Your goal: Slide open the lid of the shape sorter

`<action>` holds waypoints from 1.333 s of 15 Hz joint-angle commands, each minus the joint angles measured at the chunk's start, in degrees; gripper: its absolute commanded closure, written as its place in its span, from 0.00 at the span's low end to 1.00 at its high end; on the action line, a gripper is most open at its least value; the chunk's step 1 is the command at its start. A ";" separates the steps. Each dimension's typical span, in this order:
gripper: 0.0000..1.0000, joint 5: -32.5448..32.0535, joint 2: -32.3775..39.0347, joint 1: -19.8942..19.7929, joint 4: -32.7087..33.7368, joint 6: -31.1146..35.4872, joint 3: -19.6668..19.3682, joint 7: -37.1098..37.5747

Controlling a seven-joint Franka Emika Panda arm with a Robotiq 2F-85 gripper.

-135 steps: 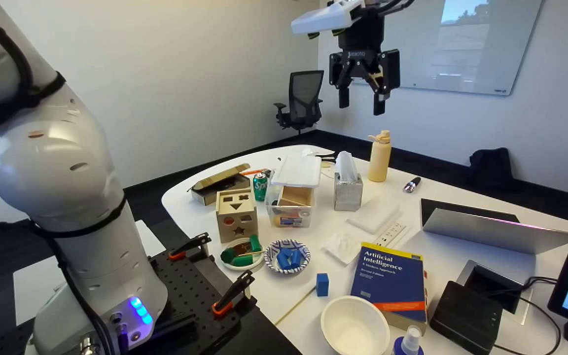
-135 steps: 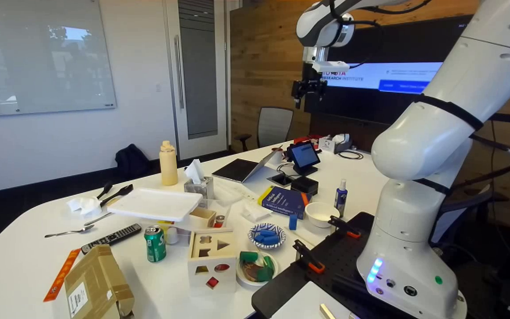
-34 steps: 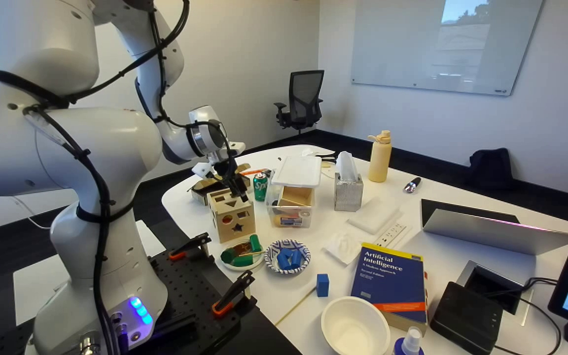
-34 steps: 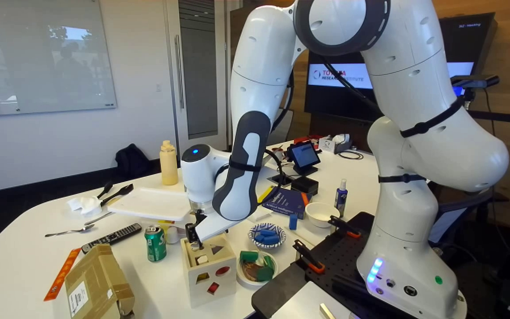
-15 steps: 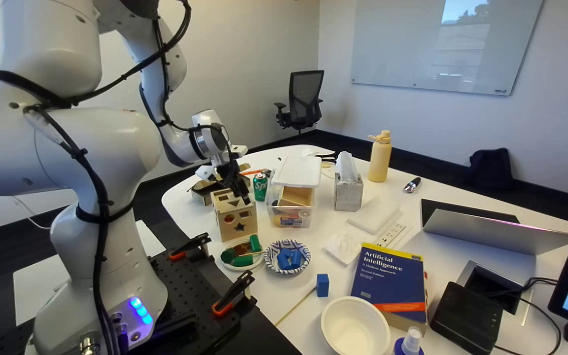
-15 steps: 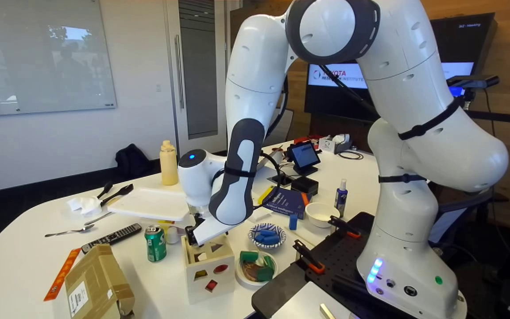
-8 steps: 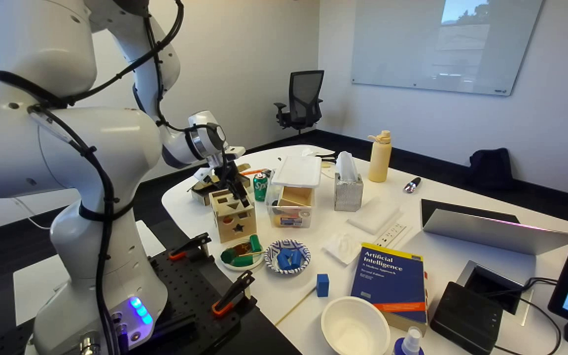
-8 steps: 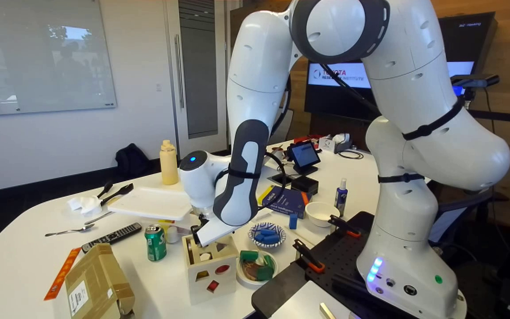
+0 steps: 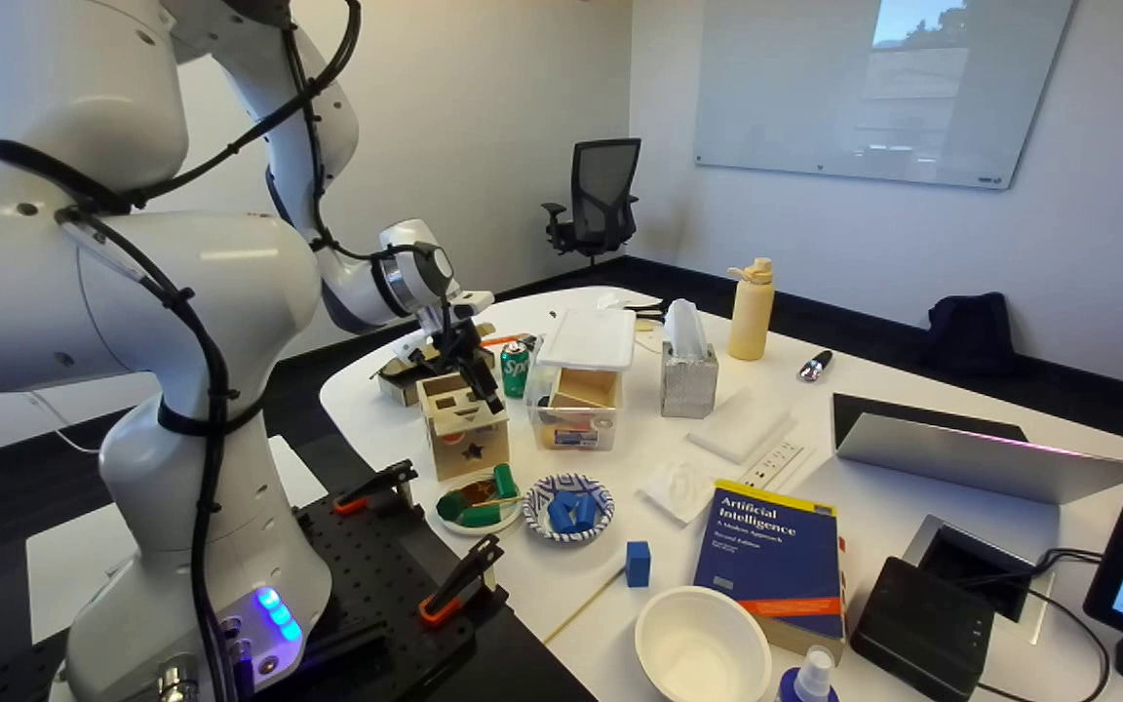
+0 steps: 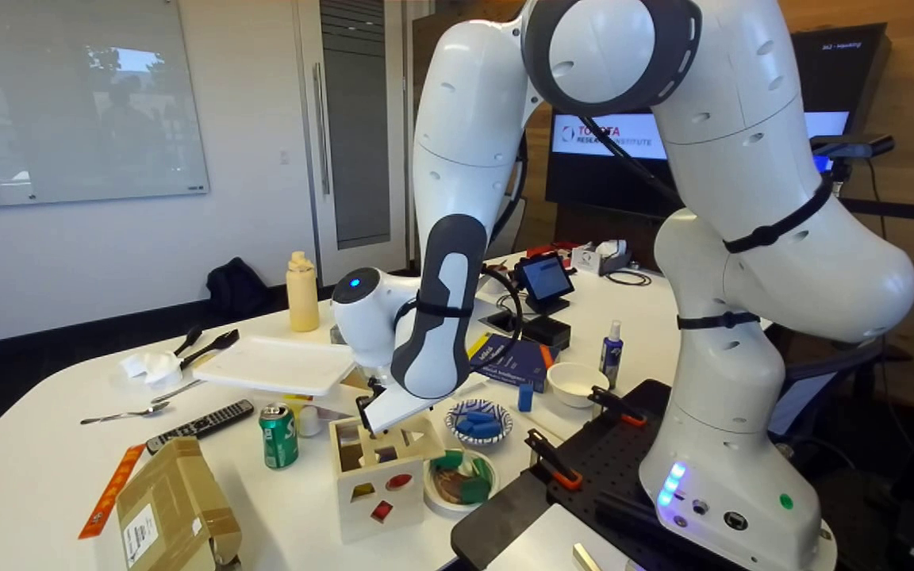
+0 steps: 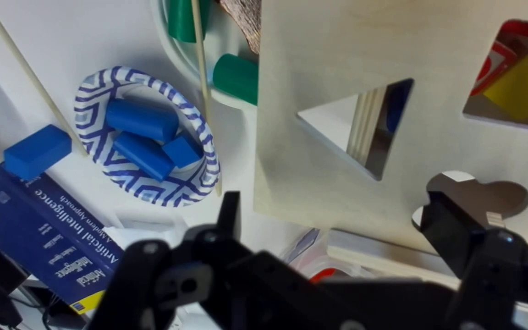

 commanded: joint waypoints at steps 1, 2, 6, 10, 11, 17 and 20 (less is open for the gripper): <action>0.00 -0.04 -1.95 -0.24 -1.19 -2.07 -0.35 0.81; 0.00 -0.06 -1.92 -0.30 -1.23 -2.11 -0.42 0.81; 0.00 -0.06 -2.21 -1.11 -1.31 -2.64 -0.41 0.55; 0.00 -0.10 -3.76 -1.88 -2.56 -4.69 0.35 0.45; 0.00 -0.26 -4.08 -2.01 -2.73 -5.47 0.44 0.63; 0.00 -1.36 -6.03 -3.05 -4.27 -6.82 0.89 1.40; 0.00 -1.72 -6.73 -3.54 -4.73 -6.43 1.16 1.51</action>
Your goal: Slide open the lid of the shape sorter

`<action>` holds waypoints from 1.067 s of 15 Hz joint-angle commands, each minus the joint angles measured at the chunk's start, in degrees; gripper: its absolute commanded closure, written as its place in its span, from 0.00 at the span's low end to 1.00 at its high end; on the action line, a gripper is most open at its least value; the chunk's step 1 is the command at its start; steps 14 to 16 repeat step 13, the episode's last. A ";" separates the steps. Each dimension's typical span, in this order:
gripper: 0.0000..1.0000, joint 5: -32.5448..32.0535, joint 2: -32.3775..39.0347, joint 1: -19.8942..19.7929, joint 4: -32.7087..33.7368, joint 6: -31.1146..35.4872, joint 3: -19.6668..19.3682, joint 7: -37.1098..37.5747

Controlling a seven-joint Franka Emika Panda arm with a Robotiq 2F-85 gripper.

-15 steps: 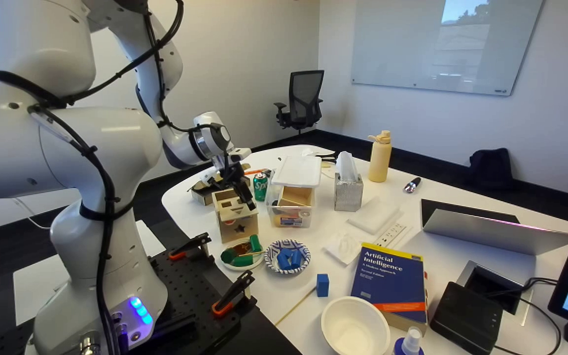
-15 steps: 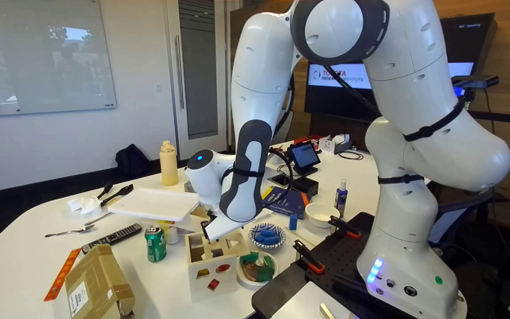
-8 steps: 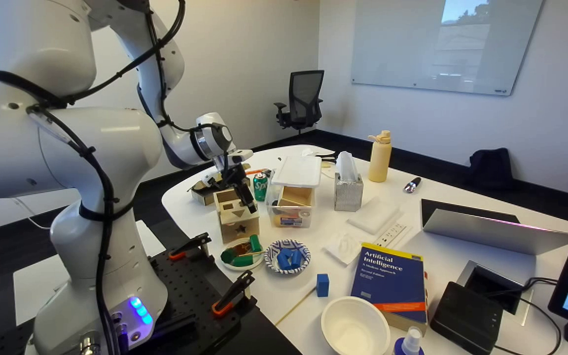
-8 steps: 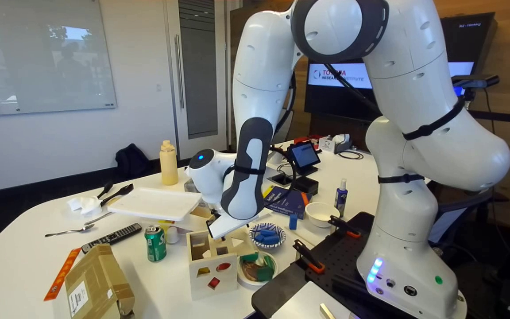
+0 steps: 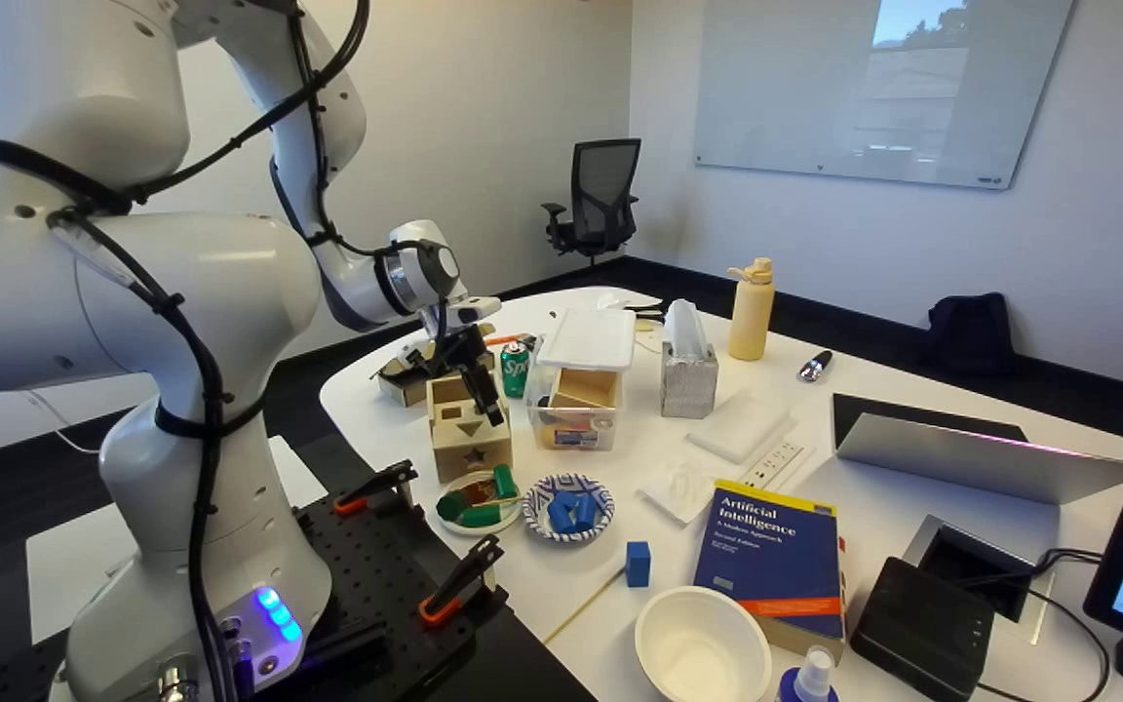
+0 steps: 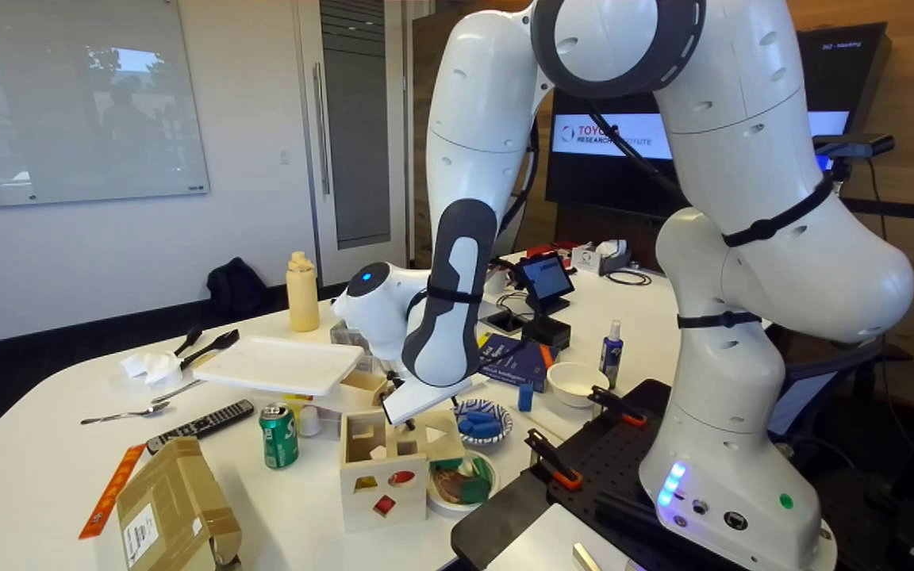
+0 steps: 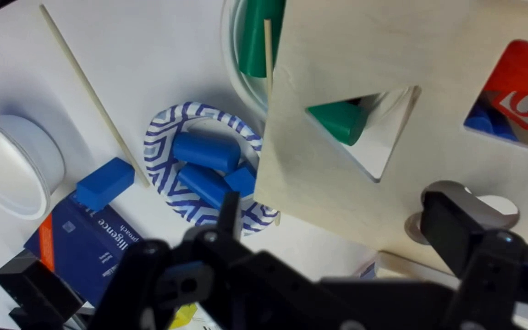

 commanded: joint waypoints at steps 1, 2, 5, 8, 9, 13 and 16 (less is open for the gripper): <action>0.00 -1.82 -3.65 -1.04 -1.69 -1.26 0.78 1.67; 0.00 -2.24 -4.16 -0.31 -2.22 -1.25 0.39 2.27; 0.00 -2.91 -5.57 -0.49 -2.74 -1.15 0.41 2.29; 0.00 -4.18 -7.21 -0.23 -2.87 -1.52 -0.19 2.82; 0.00 -4.87 -7.77 -0.21 -2.74 -1.71 -0.36 3.12; 0.00 -7.85 -9.49 -1.00 -2.12 -2.49 0.20 5.24; 0.00 -7.85 -9.49 -1.00 -2.12 -2.49 0.20 5.24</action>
